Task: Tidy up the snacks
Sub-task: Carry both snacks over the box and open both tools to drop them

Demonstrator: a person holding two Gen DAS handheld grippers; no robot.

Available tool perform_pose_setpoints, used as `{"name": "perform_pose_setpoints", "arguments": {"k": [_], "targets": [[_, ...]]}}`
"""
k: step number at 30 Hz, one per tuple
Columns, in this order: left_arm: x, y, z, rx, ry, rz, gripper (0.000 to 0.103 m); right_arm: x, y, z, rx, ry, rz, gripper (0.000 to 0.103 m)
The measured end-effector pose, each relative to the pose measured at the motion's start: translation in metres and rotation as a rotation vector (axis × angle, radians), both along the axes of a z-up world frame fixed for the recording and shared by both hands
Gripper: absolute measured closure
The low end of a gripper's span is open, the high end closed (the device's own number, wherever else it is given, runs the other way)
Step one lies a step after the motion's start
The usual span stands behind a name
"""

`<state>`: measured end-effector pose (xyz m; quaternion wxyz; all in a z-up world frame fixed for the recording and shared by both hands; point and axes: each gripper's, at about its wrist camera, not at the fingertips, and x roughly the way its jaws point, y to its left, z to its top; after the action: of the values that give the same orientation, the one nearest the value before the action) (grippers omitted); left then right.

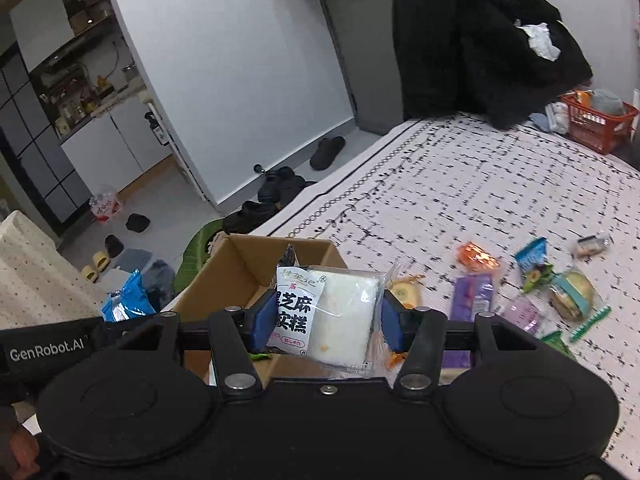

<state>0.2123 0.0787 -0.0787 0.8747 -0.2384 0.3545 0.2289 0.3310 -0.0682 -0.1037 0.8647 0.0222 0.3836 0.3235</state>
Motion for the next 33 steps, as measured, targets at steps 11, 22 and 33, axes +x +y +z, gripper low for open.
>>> {"name": "perform_pose_setpoints", "arguments": {"k": [11,22,33], "targets": [[0.009,0.022,-0.025,-0.133,0.023,-0.017,0.066,0.008,0.027,-0.002,0.017,0.012,0.029,0.051],[0.006,0.047,-0.038,-0.16,0.084,0.029,0.056,0.006,0.042,-0.021,-0.027,0.055,0.066,0.051],[-0.009,0.074,-0.027,-0.16,0.117,0.091,0.036,-0.01,0.066,-0.021,-0.023,0.114,0.151,0.044]]}}
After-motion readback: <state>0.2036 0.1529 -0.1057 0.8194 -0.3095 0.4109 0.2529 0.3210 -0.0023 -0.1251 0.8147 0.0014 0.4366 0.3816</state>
